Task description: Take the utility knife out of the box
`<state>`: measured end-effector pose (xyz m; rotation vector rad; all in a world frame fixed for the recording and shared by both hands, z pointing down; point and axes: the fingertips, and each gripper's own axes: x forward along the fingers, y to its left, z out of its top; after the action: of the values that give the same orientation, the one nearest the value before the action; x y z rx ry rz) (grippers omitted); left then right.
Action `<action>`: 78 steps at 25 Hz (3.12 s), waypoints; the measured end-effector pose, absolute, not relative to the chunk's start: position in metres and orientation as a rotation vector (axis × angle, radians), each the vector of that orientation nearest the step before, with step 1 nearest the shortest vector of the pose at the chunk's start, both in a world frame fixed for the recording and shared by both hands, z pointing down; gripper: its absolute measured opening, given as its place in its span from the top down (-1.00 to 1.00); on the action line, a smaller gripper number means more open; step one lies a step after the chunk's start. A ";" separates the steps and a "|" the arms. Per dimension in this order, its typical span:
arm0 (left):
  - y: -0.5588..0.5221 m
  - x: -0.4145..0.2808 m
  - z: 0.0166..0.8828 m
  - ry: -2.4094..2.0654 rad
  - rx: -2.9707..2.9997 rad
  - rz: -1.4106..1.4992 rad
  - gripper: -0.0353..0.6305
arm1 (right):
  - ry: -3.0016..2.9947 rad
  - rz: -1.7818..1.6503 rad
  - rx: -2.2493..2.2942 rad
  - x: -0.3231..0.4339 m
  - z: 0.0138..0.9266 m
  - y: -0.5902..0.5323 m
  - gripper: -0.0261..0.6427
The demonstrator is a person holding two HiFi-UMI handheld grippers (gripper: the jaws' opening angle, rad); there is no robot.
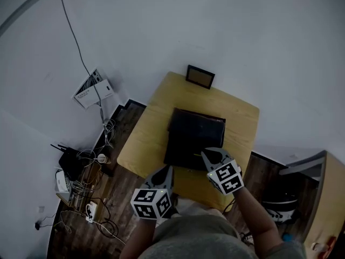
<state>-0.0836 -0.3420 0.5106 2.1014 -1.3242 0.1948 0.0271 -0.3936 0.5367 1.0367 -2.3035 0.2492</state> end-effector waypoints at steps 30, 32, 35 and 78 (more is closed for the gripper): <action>-0.358 -0.096 0.532 -1.338 2.034 0.224 0.88 | -1.833 0.104 0.405 0.013 0.682 -0.401 0.80; -0.358 -0.095 0.532 -1.340 2.033 0.223 0.88 | -1.835 0.107 0.404 0.014 0.682 -0.401 0.80; -0.357 -0.095 0.530 -1.342 2.036 0.217 0.88 | -1.838 0.100 0.414 0.015 0.683 -0.403 0.80; -0.152 -0.104 0.479 -1.402 2.160 0.088 0.88 | -2.435 0.049 1.190 -0.016 0.457 -0.191 0.81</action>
<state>-0.1044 -0.1525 0.4794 2.1599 -1.4022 0.0876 -0.0165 -0.1908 0.4571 1.1896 -2.4346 0.0492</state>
